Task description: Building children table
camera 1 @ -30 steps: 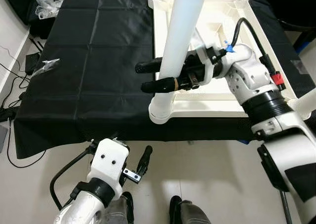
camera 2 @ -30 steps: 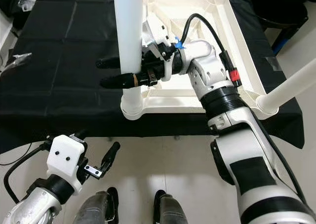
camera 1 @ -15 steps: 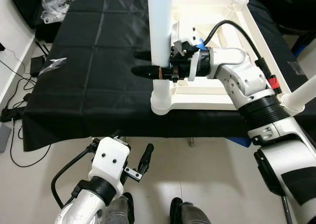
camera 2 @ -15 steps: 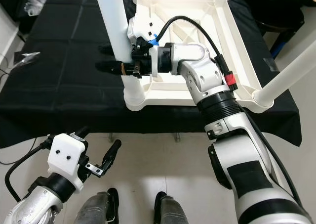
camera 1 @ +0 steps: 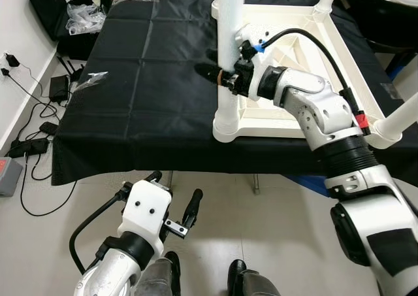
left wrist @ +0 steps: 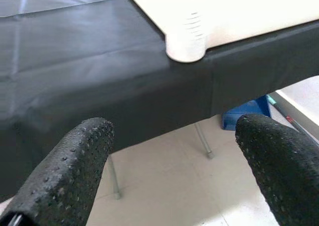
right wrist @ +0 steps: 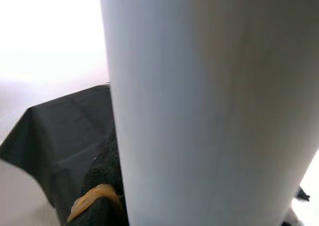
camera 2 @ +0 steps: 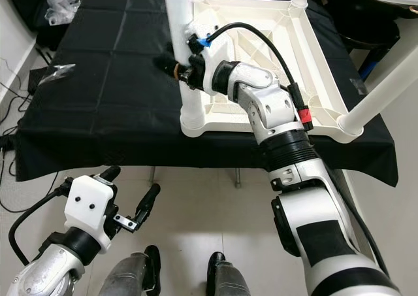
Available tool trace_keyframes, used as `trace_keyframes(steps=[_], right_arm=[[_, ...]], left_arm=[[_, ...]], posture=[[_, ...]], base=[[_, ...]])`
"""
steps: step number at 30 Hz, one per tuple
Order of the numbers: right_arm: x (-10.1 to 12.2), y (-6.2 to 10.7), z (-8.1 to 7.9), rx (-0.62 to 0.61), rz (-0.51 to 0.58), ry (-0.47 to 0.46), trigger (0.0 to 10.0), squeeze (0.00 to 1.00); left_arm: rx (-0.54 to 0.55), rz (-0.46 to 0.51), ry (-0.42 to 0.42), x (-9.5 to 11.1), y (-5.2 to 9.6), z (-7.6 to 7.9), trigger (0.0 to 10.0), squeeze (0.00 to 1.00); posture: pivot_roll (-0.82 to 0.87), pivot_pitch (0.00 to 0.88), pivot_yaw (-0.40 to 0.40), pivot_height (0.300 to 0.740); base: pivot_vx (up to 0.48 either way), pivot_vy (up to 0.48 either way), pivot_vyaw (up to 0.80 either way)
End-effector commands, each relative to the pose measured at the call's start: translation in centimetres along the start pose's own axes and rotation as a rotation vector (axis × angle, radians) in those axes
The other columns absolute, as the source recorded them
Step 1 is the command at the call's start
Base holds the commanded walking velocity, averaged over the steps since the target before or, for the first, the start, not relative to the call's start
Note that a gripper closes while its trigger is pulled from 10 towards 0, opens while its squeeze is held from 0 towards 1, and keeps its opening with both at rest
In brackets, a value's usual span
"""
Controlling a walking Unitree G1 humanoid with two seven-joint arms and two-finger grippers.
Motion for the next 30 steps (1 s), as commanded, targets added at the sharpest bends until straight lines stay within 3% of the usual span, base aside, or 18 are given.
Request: trace_keyframes(steps=[1,3,4,5,7,12,19,25,30], right_arm=[[-6.5,0.8,0.9,-0.109,-0.212,-0.117,10.0,0.0],[-6.5,0.8,0.9,-0.109,-0.212,-0.117,10.0,0.0],[-6.7,1.0,1.5,-0.187,-0.203,-0.143,10.0,0.0],[-6.7,1.0,1.5,-0.187,-0.203,-0.143,10.0,0.0],[-7.5,1.5,2.8,-0.375,-0.184,-0.206,10.0,0.0],[-7.9,1.9,3.7,-0.517,-0.165,-0.247,10.0,0.0],[-8.0,2.0,4.2,-0.613,-0.148,-0.265,10.0,0.0],[-8.1,2.5,4.9,-0.793,-0.143,-0.256,10.0,0.0],[-8.2,2.6,4.9,-0.83,-0.15,-0.256,10.0,0.0]], left_arm=[[-0.01,-0.022,0.004,-0.5,0.2,0.3,10.0,0.0],[-0.01,-0.022,0.004,-0.5,0.2,0.3,10.0,0.0],[-0.01,-0.02,0.002,-0.5,0.1,0.3,10.0,0.0],[-0.01,-0.02,0.002,-0.5,0.1,0.3,10.0,0.0],[-0.014,-0.018,0.0,-0.5,0.1,0.2,10.0,0.0],[-0.015,-0.018,0.002,-0.5,0.1,0.2,10.0,0.0],[-0.015,-0.016,-0.002,-0.4,0.0,0.2,10.0,0.0],[-0.012,-0.01,-0.004,-0.3,-0.1,0.0,10.0,0.0],[-0.014,-0.008,-0.003,-0.3,-0.1,0.1,10.0,0.0]], posture=[[0.19,0.339,-0.042,0.74],[0.19,0.339,-0.042,0.74],[0.19,0.338,-0.043,0.74],[0.19,0.338,-0.043,0.74],[0.19,0.344,-0.035,0.74],[0.19,0.345,-0.032,0.74],[0.19,0.346,-0.028,0.74],[0.19,0.349,-0.031,0.74],[0.19,0.349,-0.031,0.74]], base=[[0.0,0.0,0.0],[0.0,0.0,0.0],[0.0,0.0,0.0],[0.0,0.0,0.0],[0.0,0.0,0.0],[0.0,0.0,0.0],[0.0,0.0,0.0],[0.0,0.0,0.0],[0.0,0.0,0.0]])
Point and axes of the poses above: a point about 5 cm out from each wrist's last joint towards the gripper, its own y axis pointing back from the gripper into the wrist, its own x axis along the axis of the wrist's last joint, z = x × y, the point moved 3 cm from there along -y, pointing out of the wrist towards the gripper, and after that the axes turned 6 degrees about -y, right-handed, at the moved point
